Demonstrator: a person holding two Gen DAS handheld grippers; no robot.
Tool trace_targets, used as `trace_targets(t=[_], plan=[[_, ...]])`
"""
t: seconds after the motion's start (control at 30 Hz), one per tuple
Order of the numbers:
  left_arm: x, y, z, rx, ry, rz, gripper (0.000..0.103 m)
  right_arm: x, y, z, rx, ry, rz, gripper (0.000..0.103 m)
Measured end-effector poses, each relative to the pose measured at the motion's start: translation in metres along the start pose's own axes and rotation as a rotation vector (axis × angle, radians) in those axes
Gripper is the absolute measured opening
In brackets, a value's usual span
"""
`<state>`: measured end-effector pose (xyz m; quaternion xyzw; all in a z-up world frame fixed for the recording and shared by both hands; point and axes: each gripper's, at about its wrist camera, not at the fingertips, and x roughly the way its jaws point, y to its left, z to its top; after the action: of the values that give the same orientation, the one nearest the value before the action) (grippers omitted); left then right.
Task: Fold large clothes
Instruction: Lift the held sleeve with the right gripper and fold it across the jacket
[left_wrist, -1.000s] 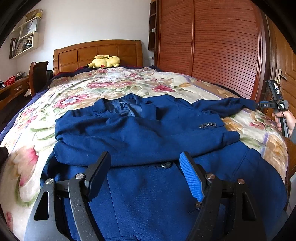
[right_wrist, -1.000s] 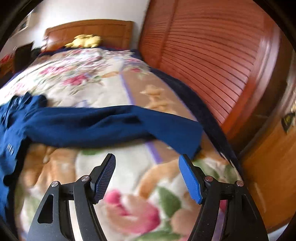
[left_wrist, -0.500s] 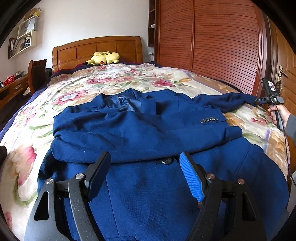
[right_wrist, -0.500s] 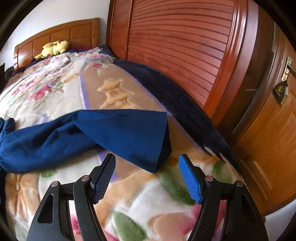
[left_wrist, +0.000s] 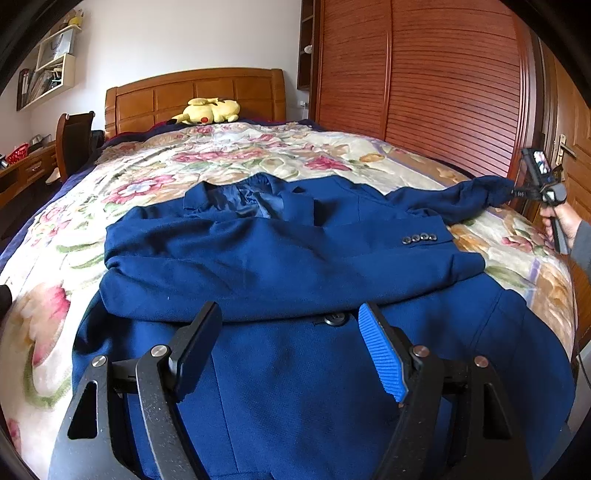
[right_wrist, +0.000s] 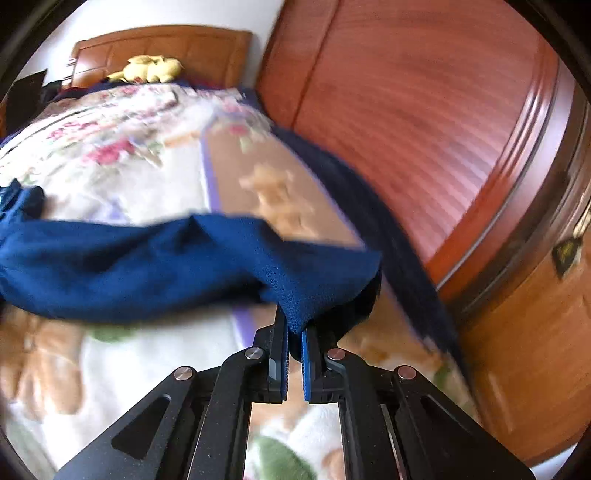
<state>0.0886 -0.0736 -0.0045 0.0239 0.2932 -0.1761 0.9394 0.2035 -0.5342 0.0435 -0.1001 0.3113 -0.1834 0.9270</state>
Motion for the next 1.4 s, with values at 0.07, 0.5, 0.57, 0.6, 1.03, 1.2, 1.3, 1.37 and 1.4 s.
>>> trace_targets(t=[0.07, 0.5, 0.57, 0.6, 1.03, 1.2, 1.3, 1.37, 1.4], plan=[[-0.006, 0.0, 0.0, 0.001, -0.019, 0.0, 0.077, -0.029, 0.006, 0.011, -0.015, -0.046, -0.01, 0.005], [-0.041, 0.009, -0.002, 0.008, -0.053, -0.019, 0.077, -0.201, 0.021, 0.058, -0.019, -0.292, -0.124, 0.005], [-0.047, 0.012, -0.003, 0.007, -0.061, -0.019, 0.077, -0.222, 0.027, 0.059, -0.024, -0.31, -0.129, 0.005], [-0.049, 0.013, -0.003, 0.007, -0.065, -0.018, 0.077, -0.233, 0.03, 0.061, -0.032, -0.322, -0.133, 0.005], [-0.074, 0.035, -0.008, -0.011, -0.095, -0.001, 0.077, -0.31, 0.091, 0.06, -0.134, -0.42, -0.087, 0.005], [-0.082, 0.042, -0.011, -0.021, -0.099, 0.008, 0.077, -0.337, 0.123, 0.055, -0.195, -0.459, -0.03, 0.005], [-0.086, 0.047, -0.013, -0.025, -0.101, 0.017, 0.077, -0.349, 0.142, 0.051, -0.233, -0.482, 0.003, 0.005], [-0.088, 0.05, -0.014, -0.026, -0.101, 0.024, 0.077, -0.351, 0.148, 0.052, -0.249, -0.484, 0.02, 0.005], [-0.089, 0.051, -0.015, -0.027, -0.102, 0.027, 0.077, -0.353, 0.152, 0.052, -0.256, -0.484, 0.029, 0.005]])
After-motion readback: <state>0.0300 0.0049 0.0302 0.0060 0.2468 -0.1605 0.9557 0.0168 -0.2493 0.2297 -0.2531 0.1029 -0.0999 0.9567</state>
